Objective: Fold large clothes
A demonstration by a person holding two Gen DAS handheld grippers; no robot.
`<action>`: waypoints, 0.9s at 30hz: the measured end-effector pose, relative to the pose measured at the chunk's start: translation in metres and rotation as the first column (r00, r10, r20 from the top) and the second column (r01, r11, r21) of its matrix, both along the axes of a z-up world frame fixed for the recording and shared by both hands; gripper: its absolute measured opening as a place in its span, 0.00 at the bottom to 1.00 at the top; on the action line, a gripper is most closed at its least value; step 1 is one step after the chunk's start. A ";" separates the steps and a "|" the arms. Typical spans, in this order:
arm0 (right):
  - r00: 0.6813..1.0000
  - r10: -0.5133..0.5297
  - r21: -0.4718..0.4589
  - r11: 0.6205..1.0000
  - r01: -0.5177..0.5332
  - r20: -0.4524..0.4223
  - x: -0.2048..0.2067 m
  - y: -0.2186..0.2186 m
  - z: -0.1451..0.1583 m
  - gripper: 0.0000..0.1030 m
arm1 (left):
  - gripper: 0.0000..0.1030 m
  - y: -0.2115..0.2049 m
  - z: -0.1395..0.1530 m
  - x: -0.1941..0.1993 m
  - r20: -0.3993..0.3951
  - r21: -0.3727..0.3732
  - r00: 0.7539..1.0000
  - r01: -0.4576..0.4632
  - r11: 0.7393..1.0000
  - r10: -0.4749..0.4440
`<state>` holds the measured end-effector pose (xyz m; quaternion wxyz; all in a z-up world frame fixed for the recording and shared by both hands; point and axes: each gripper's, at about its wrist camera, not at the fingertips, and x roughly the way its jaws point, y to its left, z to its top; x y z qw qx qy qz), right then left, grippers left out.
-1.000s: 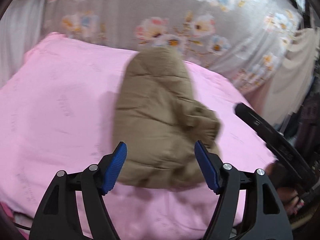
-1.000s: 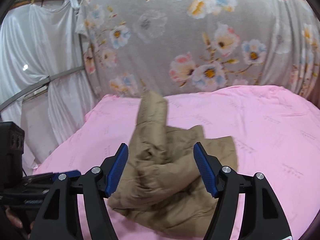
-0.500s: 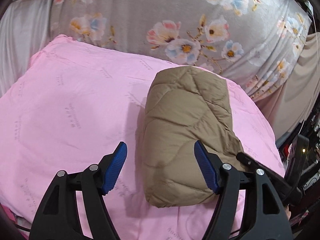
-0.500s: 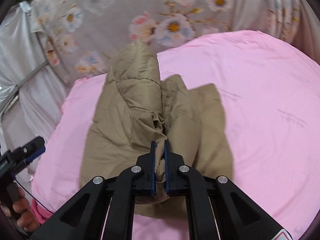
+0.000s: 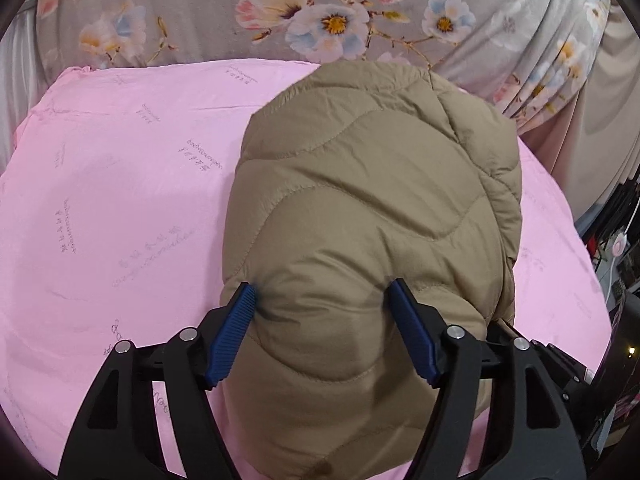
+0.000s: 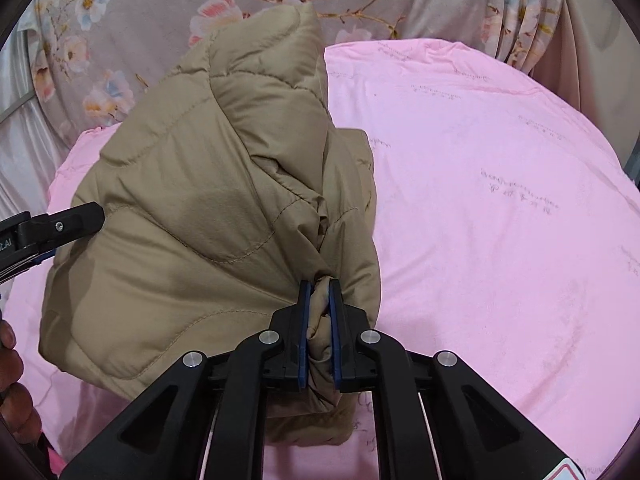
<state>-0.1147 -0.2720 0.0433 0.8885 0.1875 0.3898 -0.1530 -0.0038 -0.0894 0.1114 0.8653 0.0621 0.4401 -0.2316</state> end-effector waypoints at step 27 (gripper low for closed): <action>0.978 -0.022 0.027 1.000 0.017 0.210 0.016 -0.021 0.089 0.42 | 0.68 -0.001 0.035 0.013 0.104 0.057 0.995 -0.016 0.998 0.010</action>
